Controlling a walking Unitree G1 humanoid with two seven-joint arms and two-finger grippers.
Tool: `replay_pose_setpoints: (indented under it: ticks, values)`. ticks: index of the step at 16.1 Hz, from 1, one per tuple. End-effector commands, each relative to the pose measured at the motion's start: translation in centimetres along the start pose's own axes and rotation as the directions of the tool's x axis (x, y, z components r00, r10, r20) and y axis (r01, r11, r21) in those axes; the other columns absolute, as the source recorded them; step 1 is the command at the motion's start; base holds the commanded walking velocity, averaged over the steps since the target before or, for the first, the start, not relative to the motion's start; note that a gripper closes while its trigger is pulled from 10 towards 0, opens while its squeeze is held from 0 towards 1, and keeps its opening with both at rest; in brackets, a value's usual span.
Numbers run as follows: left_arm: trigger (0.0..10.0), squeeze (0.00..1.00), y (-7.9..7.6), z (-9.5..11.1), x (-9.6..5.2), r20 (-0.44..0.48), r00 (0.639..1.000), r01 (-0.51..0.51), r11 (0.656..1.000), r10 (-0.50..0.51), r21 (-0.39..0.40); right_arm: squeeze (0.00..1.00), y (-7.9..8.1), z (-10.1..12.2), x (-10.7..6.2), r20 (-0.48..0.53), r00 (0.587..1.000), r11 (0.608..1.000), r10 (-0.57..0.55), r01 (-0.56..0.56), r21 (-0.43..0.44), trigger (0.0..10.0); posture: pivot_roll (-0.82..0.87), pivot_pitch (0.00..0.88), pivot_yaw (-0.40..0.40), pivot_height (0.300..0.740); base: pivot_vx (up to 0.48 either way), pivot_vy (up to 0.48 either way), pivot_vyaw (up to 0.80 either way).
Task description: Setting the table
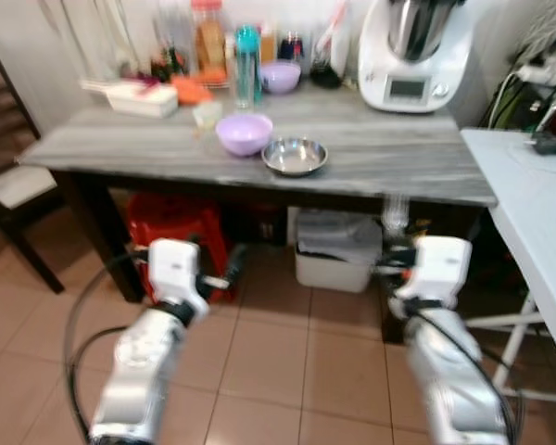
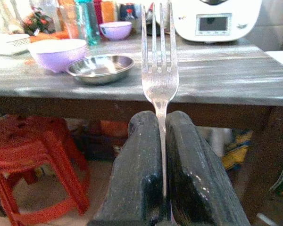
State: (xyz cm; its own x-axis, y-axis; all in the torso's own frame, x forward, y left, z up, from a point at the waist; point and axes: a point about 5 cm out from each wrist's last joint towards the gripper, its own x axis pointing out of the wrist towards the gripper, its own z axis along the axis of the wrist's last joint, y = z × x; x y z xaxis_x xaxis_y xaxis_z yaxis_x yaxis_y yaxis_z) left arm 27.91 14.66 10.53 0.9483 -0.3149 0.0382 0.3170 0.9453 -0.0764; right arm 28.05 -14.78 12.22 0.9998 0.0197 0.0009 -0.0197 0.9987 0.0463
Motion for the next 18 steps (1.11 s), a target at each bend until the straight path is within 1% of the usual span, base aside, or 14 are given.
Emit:
replay_pose_setpoints:
  ticks: [1,5,18]
  values:
    - [10.0,0.00,-0.76,0.23,0.43,0.009,1.000,0.026,1.000,-0.026,-0.007,0.00,-1.02,0.26,0.07,0.010,0.999,0.999,-0.034,0.034,-0.007,10.0,0.07,0.000,0.024,0.740,0.364,0.000,0.00]
    - [10.0,0.00,-0.75,0.28,0.43,0.011,0.999,0.033,0.999,-0.033,-0.009,0.00,-0.82,0.22,0.28,0.005,0.999,0.999,-0.034,0.034,0.004,10.0,0.07,0.000,0.023,0.740,0.376,0.000,0.00]
    - [10.0,0.00,-1.10,0.33,0.54,0.011,0.999,0.047,0.999,-0.047,-0.017,0.00,-0.43,0.14,0.73,0.003,1.000,1.000,-0.018,0.018,-0.005,10.0,0.07,0.000,0.025,0.740,0.398,0.000,0.00]
